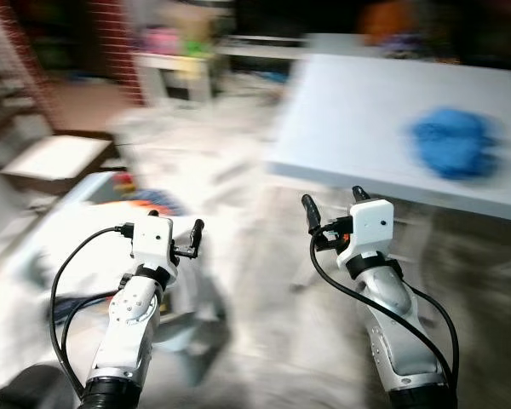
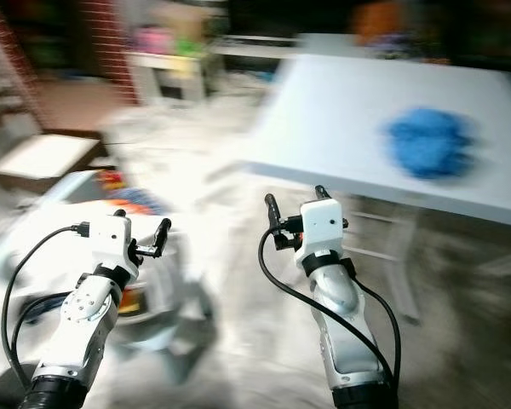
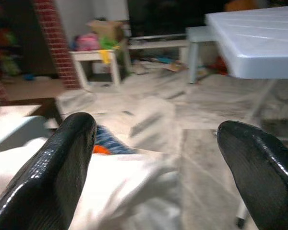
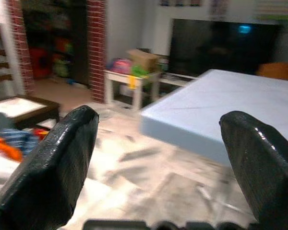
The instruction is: Hang hanger
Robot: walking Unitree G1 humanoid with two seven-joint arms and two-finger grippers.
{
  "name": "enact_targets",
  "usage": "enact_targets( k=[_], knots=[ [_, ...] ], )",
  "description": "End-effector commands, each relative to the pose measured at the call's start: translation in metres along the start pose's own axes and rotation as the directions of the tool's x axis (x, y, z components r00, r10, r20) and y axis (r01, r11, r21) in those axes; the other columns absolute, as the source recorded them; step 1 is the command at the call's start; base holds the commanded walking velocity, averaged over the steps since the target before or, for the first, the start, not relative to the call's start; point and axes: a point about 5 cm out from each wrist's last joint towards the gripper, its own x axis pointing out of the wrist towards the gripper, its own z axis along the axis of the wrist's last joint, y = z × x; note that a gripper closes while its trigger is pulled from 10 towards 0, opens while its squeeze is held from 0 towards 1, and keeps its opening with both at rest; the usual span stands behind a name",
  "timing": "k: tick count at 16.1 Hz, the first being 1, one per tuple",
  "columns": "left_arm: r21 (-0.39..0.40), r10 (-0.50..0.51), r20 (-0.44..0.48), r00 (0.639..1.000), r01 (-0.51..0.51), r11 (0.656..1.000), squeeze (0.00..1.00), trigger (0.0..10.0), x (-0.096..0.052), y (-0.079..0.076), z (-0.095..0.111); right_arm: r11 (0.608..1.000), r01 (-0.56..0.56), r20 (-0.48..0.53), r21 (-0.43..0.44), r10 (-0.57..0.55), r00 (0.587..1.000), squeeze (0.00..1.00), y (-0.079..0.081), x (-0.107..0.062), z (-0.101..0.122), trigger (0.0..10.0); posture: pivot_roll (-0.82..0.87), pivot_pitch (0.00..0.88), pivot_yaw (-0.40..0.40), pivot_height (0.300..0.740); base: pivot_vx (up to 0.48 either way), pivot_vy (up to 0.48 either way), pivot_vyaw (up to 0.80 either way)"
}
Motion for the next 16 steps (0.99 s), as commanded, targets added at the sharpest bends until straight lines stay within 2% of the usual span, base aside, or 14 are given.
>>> enact_targets(
  k=[1, 2, 4, 7, 14, 16],
  knots=[
    [-0.012, -0.023, 0.023, 0.999, 0.024, 1.000, 0.00, 10.0, 0.0021, -0.0076, 0.0042, 1.000, 0.015, -0.001, 0.025, -0.015, 1.000, 0.00, -0.0043, -0.0027, -0.0013, 10.0, 0.00, 0.032, -0.012, 0.740, 0.000, 0.480, 0.51],
    [0.026, -0.037, 0.035, 0.999, 0.036, 0.999, 0.00, 10.0, 0.0016, -0.0092, 0.0057, 1.000, 0.014, 0.000, 0.013, -0.014, 1.000, 0.00, -0.0043, -0.0025, -0.0006, 10.0, 0.00, 0.033, -0.013, 0.740, 0.000, 0.000, 0.00],
    [0.004, -0.086, 0.044, 0.995, 0.086, 0.996, 0.00, 10.0, -0.0012, -0.0133, 0.0060, 1.000, 0.013, 0.002, 0.014, -0.013, 1.000, 0.00, -0.0048, -0.0023, -0.0003, 10.0, 0.00, 0.033, -0.013, 0.740, 0.000, 0.000, 0.00],
    [0.000, -0.080, 0.041, 0.996, 0.080, 0.997, 0.00, 10.0, -0.0020, -0.0142, 0.0044, 1.000, -0.021, 0.009, -0.008, 0.021, 1.000, 0.00, -0.0052, -0.0008, 0.0019, 10.0, 0.01, 0.027, -0.030, 0.740, 0.000, 0.000, 0.00],
    [-0.007, -0.092, 0.051, 0.994, 0.092, 0.996, 0.00, 10.0, -0.0016, -0.0167, 0.0054, 0.998, -0.060, 0.018, -0.017, 0.061, 0.998, 0.00, 0.0016, -0.0017, 0.0028, 10.0, 0.01, 0.028, -0.040, 0.740, 0.000, 0.000, 0.80],
    [-0.057, -0.068, 0.024, 0.997, 0.069, 0.996, 0.00, 10.0, -0.0015, -0.0161, 0.0013, 0.997, -0.069, 0.019, -0.016, 0.069, 0.997, 0.00, 0.0026, -0.0022, 0.0033, 10.0, 0.00, 0.034, -0.040, 0.740, 0.000, 0.000, 0.80]
  ],
)
